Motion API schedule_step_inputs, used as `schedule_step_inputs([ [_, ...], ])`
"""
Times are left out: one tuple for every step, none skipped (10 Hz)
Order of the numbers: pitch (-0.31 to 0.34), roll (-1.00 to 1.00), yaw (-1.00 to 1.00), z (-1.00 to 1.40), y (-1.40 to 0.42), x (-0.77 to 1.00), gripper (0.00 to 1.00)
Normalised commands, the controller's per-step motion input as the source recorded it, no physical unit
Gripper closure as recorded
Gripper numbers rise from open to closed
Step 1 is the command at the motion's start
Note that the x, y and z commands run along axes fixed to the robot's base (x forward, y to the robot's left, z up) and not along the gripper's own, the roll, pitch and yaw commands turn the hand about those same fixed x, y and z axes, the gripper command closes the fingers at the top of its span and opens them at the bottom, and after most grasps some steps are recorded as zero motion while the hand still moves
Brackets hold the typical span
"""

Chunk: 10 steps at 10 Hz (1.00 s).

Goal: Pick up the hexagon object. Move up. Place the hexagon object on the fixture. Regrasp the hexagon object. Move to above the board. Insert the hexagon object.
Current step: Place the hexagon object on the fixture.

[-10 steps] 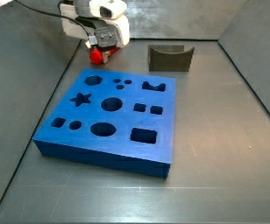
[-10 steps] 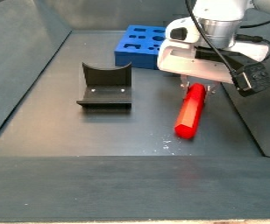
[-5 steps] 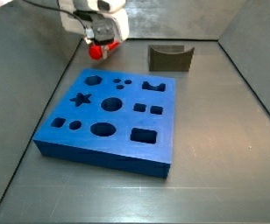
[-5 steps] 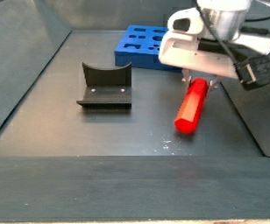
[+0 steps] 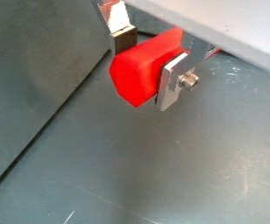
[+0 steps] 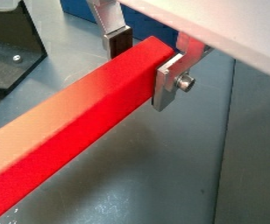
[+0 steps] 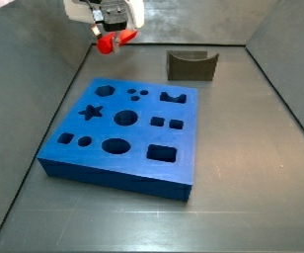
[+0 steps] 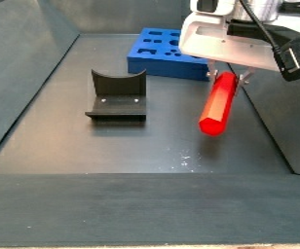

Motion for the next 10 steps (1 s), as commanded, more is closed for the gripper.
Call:
schedule_step_inputs([
  [-0.017,0.01,0.00,1.00,0.00,0.01,1.00],
  [0.017,0.02,0.00,1.00,0.00,-0.01,1.00],
  [0.034,0.03,0.00,1.00,0.00,-0.01,1.00],
  [0.047,0.05,-0.01,1.00,0.01,-0.02,1.00],
  [0.052,0.06,-0.02,1.00,0.01,-0.02,1.00],
  [0.056,0.08,-0.02,1.00,0.01,-0.03,1.00],
  [0.056,0.09,-0.02,1.00,0.01,-0.03,1.00],
  [0.059,0.11,0.00,1.00,0.02,-0.03,1.00],
  [0.061,0.11,0.00,1.00,0.02,-0.03,1.00],
  [0.066,0.11,0.01,0.83,0.01,-0.03,1.00],
])
